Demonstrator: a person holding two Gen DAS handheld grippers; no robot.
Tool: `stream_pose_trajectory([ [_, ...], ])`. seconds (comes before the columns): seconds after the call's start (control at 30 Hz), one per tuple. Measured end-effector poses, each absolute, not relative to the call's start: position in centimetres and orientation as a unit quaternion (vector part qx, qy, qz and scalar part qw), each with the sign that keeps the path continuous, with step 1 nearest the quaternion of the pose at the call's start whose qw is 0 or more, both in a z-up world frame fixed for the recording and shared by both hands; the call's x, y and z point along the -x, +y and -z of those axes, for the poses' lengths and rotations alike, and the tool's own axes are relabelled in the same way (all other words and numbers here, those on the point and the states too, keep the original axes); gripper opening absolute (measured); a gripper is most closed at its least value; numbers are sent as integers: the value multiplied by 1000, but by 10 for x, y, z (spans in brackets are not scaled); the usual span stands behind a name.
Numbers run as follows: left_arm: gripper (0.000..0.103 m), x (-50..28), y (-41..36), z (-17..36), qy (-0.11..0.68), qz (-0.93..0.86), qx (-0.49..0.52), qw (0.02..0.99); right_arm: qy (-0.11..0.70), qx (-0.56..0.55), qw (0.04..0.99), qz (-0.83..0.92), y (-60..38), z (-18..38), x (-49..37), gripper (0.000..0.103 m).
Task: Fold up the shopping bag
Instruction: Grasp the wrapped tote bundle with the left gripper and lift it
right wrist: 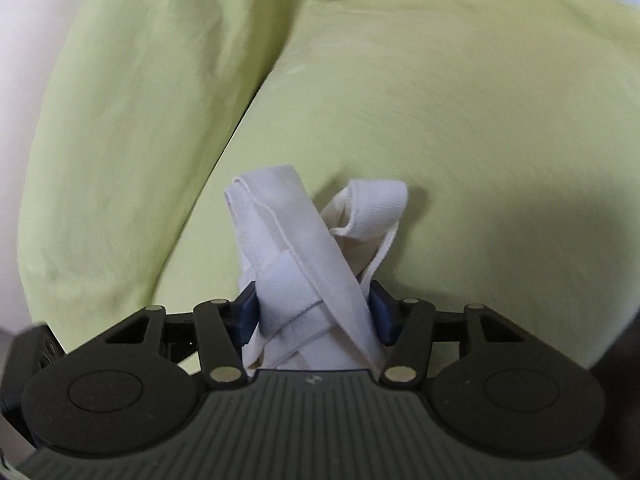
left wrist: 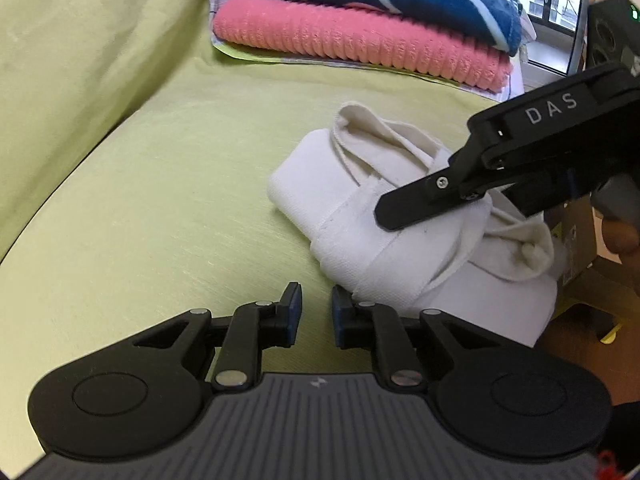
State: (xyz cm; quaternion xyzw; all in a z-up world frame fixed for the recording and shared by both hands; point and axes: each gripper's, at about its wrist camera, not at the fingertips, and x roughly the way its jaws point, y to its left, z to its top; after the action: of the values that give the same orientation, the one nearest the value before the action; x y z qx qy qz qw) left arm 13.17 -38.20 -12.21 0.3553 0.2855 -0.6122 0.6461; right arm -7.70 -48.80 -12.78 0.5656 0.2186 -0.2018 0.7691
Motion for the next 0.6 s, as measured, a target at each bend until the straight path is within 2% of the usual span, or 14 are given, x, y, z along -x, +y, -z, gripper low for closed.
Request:
stream_pose_trajectory([
  [0.6,16,-71,-394,98,236,645,-398,608,140,-637,719,240,-472,135,144,49],
])
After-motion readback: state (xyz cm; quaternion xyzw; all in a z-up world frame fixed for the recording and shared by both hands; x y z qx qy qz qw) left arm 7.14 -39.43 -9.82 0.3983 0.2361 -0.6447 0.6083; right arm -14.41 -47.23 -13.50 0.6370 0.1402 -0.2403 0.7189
